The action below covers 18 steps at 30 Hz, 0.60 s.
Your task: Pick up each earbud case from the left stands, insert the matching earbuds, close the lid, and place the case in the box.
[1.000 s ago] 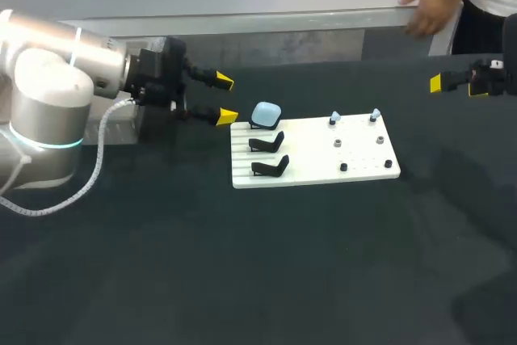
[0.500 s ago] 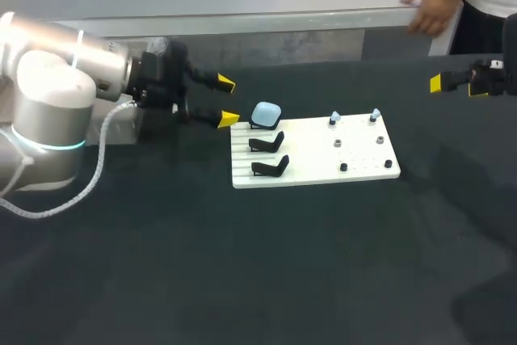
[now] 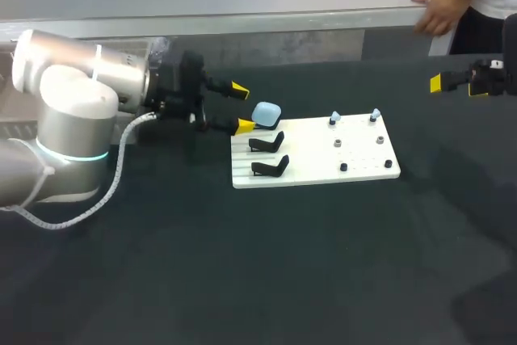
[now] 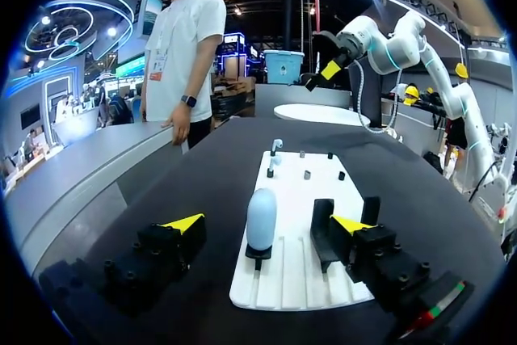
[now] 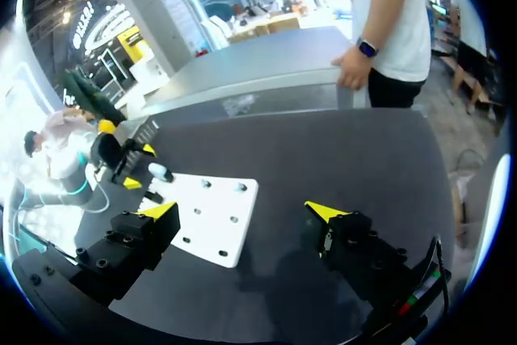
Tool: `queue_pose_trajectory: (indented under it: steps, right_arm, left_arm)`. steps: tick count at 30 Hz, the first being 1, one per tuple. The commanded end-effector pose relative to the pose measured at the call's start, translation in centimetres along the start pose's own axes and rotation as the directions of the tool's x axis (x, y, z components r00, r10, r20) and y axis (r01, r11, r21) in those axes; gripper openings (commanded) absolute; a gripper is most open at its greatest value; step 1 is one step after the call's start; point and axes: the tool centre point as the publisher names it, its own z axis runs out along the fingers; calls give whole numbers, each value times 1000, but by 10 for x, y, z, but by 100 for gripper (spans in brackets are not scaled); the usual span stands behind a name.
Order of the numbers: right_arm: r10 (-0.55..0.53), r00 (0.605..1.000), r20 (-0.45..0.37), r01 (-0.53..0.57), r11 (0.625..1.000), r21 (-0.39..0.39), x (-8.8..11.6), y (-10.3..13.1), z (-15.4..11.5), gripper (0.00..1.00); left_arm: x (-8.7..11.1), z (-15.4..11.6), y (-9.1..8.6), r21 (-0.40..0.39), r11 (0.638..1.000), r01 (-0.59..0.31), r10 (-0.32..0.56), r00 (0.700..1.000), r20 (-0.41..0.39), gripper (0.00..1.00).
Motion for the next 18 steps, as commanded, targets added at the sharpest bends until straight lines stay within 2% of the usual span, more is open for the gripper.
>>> queue_pose_trajectory:
  steps: [1,13,17,18]
  right_arm:
    - [-1,1000,0,1,1000,-2,0,-1,1,100]
    - [-1,1000,0,1,1000,-2,0,-1,1,100]
    - [-1,1000,0,1,1000,-2,0,-1,1,100]
    - [-1,1000,0,1,1000,-2,0,-1,1,100]
  left_arm:
    - [5,8,6,28,1000,-7,7,1000,16,100]
    - [3,19,7,75,997,-14,11,999,40,100]
    - [3,24,5,94,996,-8,5,1000,31,96]
    - [3,25,5,94,996,-8,5,1000,30,91]
